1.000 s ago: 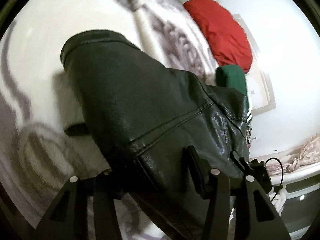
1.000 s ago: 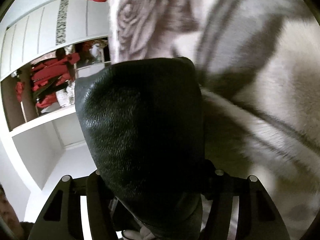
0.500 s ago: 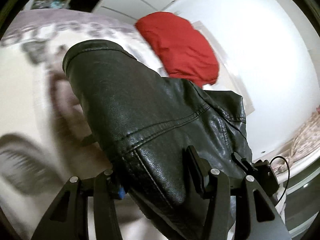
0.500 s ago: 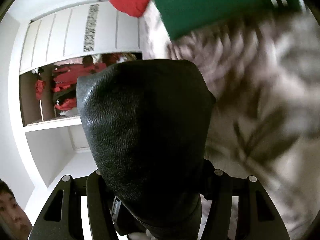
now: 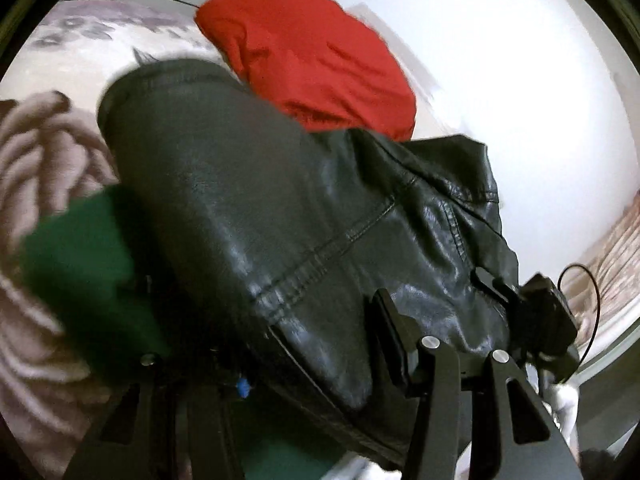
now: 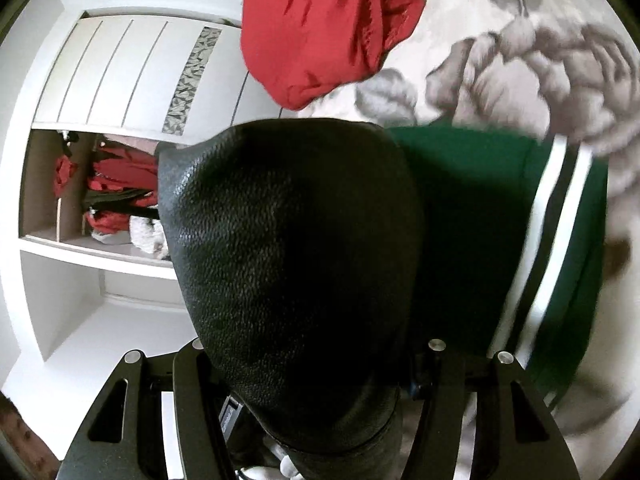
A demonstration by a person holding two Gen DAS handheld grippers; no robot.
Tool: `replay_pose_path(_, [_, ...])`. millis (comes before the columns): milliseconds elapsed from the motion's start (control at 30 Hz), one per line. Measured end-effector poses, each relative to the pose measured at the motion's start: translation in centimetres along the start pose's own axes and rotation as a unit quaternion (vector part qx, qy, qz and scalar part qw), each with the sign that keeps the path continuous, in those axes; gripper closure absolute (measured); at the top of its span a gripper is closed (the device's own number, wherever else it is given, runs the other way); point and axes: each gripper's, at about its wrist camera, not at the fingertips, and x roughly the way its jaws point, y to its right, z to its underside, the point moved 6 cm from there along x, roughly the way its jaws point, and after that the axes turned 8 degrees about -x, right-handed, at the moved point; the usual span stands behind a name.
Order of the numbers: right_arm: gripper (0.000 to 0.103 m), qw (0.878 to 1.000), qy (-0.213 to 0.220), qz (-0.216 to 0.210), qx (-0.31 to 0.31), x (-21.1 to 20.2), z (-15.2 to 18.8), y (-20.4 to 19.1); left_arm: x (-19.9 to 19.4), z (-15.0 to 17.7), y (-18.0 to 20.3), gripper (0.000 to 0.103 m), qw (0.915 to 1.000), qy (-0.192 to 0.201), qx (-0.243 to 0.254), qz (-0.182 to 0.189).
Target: Fold large clothes
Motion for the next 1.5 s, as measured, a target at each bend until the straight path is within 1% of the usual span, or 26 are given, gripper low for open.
replay_pose_path(100, [0.041, 1.0, -0.012, 0.021, 0.019, 1.7, -2.0, 5.2, 1.6, 0.0, -1.2, 0.054, 0.9997, -0.012, 0.019, -0.009])
replay_pose_path(200, [0.036, 0.998, -0.019, 0.02, 0.055, 3.1, -1.6, 8.6, 1.3, 0.0, -1.2, 0.053, 0.9991, -0.02, 0.036, -0.002])
replay_pose_path(267, [0.033, 0.997, -0.017, 0.015, 0.074, 3.6, -1.4, 9.7, 0.8, 0.0, -1.1, 0.051, 0.9991, -0.028, 0.031, -0.006])
replay_pose_path(333, [0.031, 0.996, -0.024, 0.019, 0.078, 3.4, -1.3, 9.4, 0.3, 0.1, -0.9, 0.045, 0.9989, -0.04, 0.019, -0.015])
replay_pose_path(367, [0.027, 0.996, -0.025, 0.026, 0.082, 3.3, -1.2, 9.2, 0.5, -0.2, -0.8, 0.041, 0.9984, -0.047, 0.021, -0.023])
replay_pose_path(400, [0.026, 0.996, -0.025, 0.04, 0.082, 3.1, -1.1, 9.0, 0.2, -0.4, -0.9, 0.03, 0.998, -0.052, 0.025, -0.027])
replay_pose_path(467, [0.022, 0.994, -0.022, 0.08, 0.074, 2.2, -0.5, 7.9, -0.5, -0.2, -0.2, 0.014, 0.996, -0.053, 0.054, -0.047])
replay_pose_path(500, [0.022, 0.992, -0.016, 0.112, 0.057, 1.5, -0.1, 7.4, -1.1, -0.2, 0.2, 0.007, 0.9942, -0.047, 0.075, -0.062])
replay_pose_path(533, [0.022, 0.989, -0.012, 0.145, 0.04, 0.9, 0.4, 7.0, -1.6, 0.2, 0.4, 0.004, 0.9926, -0.039, 0.09, -0.072])
replay_pose_path(567, [0.022, 0.985, -0.006, 0.167, 0.031, 0.5, 1.1, 6.5, -2.5, 0.2, 1.1, 0.003, 0.9883, -0.035, 0.123, -0.084])
replay_pose_path(633, [0.022, 0.972, 0.007, 0.234, 0.012, -0.7, 2.5, 5.5, -3.5, 0.5, 1.9, 0.003, 0.9785, -0.043, 0.169, -0.111])
replay_pose_path(667, [0.022, 0.961, 0.018, 0.274, -0.004, -1.3, 3.4, 4.7, -4.0, 0.4, 2.5, 0.003, 0.971, -0.039, 0.197, -0.129])
replay_pose_path(700, [0.022, 0.949, 0.024, 0.313, -0.019, -1.7, 4.3, 4.1, -4.3, 0.2, 3.2, 0.002, 0.9659, -0.035, 0.217, -0.137])
replay_pose_path(733, [0.022, 0.931, 0.032, 0.363, -0.034, -2.4, 5.6, 3.1, -5.6, 0.1, 3.9, 0.002, 0.9537, -0.027, 0.257, -0.154])
replay_pose_path(800, [0.022, 0.904, 0.046, 0.422, -0.048, -3.1, 7.9, 1.5, -6.6, 0.1, 4.7, 0.001, 0.9385, -0.024, 0.3, -0.169])
replay_pose_path(833, [0.022, 0.891, 0.054, 0.448, -0.053, -3.3, 9.3, 0.5, -7.8, -0.2, 5.3, 0.001, 0.9273, -0.023, 0.327, -0.18])
replay_pose_path(900, [0.021, 0.868, 0.067, 0.488, -0.061, -3.6, 12.3, -1.6, -8.9, -0.6, 6.2, 0.001, 0.9114, -0.024, 0.36, -0.199])
replay_pose_path(1000, [0.02, 0.856, 0.078, 0.508, -0.057, -3.7, 15.9, -4.4, -11.9, -1.3, 6.7, 0.001, 0.8976, -0.028, 0.387, -0.208])
replay_pose_path(1033, [0.02, 0.854, 0.082, 0.511, -0.05, -4.0, 17.3, -5.6, -11.8, -2.1, 6.9, 0.001, 0.8963, -0.028, 0.389, -0.21])
replay_pose_path(1100, [0.02, 0.85, 0.092, 0.516, -0.039, -4.6, 19.2, -7.5, -15.1, -3.0, 7.8, 0.001, 0.894, -0.025, 0.393, -0.214])
replay_pose_path(1133, [0.02, 0.847, 0.098, 0.521, -0.036, -5.1, 20.3, -8.9, -15.9, -3.1, 8.2, 0.001, 0.8944, -0.024, 0.392, -0.214])
replay_pose_path(1233, [0.019, 0.841, 0.118, 0.528, -0.027, -6.5, 23.2, -13.5, -20.6, -3.8, 10.1, 0.001, 0.895, -0.026, 0.391, -0.212])
replay_pose_path(1300, [0.019, 0.832, 0.127, 0.538, -0.031, -7.5, 24.7, -16.6, -23.3, -3.8, 11.1, 0.001, 0.8951, -0.027, 0.394, -0.208])
replay_pose_path(1367, [0.019, 0.821, 0.142, 0.551, -0.04, -8.9, 26.8, -21.0, -26.6, -3.8, 12.3, 0.001, 0.8933, -0.03, 0.396, -0.211])
replay_pose_path(1433, [0.019, 0.817, 0.154, 0.554, -0.045, -10.2, 28.9, -25.2, -30.3, -3.8, 13.4, 0.001, 0.8978, -0.037, 0.386, -0.209])
replay_pose_path(1500, [0.019, 0.811, 0.162, 0.56, -0.051, -11.3, 30.7, -28.9, -33.7, -3.9, 14.4, 0.001, 0.8992, -0.034, 0.382, -0.211])
